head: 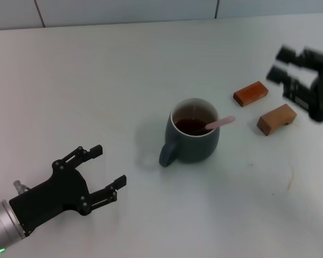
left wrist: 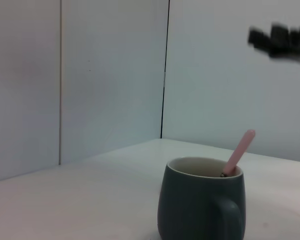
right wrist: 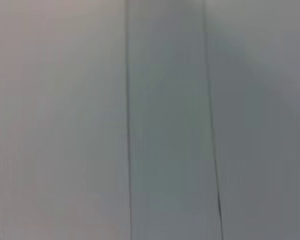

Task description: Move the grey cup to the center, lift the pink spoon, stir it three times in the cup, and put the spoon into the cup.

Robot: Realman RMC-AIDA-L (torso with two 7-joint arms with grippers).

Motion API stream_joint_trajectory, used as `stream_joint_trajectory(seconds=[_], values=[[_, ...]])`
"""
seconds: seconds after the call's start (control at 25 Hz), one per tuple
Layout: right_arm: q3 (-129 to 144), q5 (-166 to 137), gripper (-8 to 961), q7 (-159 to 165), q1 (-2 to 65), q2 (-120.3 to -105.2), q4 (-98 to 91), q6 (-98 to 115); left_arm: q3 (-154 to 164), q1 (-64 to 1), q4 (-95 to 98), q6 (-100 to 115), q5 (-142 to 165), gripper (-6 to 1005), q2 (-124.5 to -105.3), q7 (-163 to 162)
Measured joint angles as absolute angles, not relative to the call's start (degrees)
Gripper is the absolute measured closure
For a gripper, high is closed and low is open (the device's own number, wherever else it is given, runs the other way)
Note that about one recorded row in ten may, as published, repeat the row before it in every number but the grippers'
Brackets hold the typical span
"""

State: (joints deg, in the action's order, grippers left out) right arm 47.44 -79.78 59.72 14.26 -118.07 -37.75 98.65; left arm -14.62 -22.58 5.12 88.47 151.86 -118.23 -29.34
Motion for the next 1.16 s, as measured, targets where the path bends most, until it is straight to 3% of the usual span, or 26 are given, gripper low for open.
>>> stream_joint_trajectory(seconds=[0.28,0.6,0.84,1.04,1.16], values=[[47.12,-84.58,561,50.09,14.08,-115.71,-23.35,95.24,-15.02,-22.3,5.08,88.43,151.85,144,-118.21,-29.25],[47.02,-93.72,559,47.49,13.5,-116.01,-22.29,90.13,-14.84,-22.17,4.99,88.41,151.88,144,-118.22,-28.91],[46.38,-94.24,390,42.01,12.78,-117.52,-22.17,86.6,-14.9,-22.14,4.85,88.41,151.88,144,-118.29,-28.89],[45.59,-94.29,215,39.6,12.85,-117.91,-20.82,85.67,-14.81,-21.99,4.67,88.48,151.89,144,-118.24,-28.99],[45.53,-94.24,215,39.15,13.0,-117.92,-20.61,85.65,-14.79,-21.97,4.65,88.49,151.92,144,-118.26,-28.94]])
